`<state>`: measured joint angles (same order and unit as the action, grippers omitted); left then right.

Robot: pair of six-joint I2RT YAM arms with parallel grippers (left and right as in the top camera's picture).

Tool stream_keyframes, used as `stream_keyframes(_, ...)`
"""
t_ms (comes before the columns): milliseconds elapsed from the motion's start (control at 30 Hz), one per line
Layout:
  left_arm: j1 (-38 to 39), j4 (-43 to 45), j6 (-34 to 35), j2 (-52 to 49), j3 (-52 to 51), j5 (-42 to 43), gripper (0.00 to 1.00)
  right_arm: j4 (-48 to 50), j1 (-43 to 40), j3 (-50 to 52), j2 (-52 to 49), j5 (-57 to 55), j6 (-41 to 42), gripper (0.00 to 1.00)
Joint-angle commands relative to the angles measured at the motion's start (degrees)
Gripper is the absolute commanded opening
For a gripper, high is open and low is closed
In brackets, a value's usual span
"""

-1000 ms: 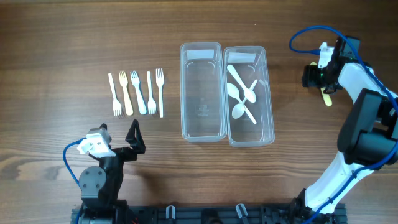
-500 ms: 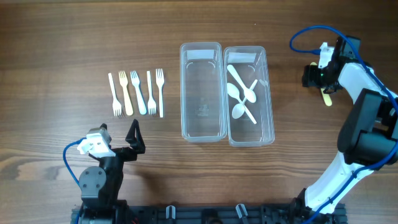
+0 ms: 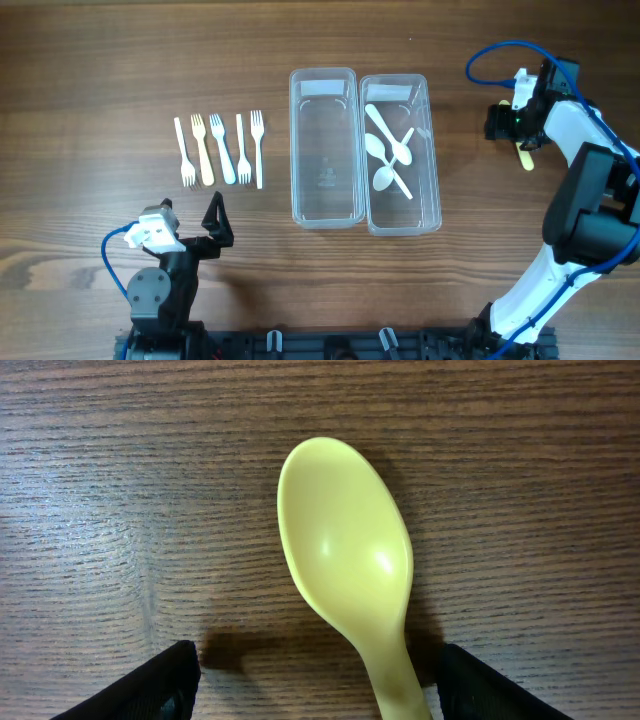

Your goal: Pack container

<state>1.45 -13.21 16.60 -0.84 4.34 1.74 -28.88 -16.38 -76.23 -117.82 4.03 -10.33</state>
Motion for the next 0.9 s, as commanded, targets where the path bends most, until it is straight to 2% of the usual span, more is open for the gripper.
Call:
stream_keyframes(0, 0.3, 0.2, -1.4, 0.5, -0.4, -0.3, 1.0, -1.6, -0.6, 1.6, -3.8, -1.1, 1.6, 0.75)
stream_keyframes(267, 0.3, 0.2, -1.4, 0.5, -0.4, -0.3, 1.0, -0.7, -0.6, 1.6, -3.8, -4.7, 1.3, 0.73)
stream_keyframes(400, 0.3, 0.2, -1.4, 0.5, -0.4, -0.3, 1.0, -0.4, -0.6, 1.8, -4.0, -4.7, 1.3, 0.56)
stream_keyframes(567, 0.3, 0.2, -1.4, 0.5, -0.4, -0.3, 1.0, 0.0, -0.6, 1.8, -5.3, -4.5, 1.5, 0.13)
stream_keyframes(633, 0.3, 0.2, -1.4, 0.5, -0.4, -0.3, 1.0, 0.1, -0.6, 1.8, -5.6, -3.9, 1.6, 0.05)
stream_keyframes(867, 0.3, 0.2, -1.4, 0.5, -0.4, -0.3, 1.0, 1.2, -0.6, 1.8, -5.5, 0.4, 3.5, 0.04)
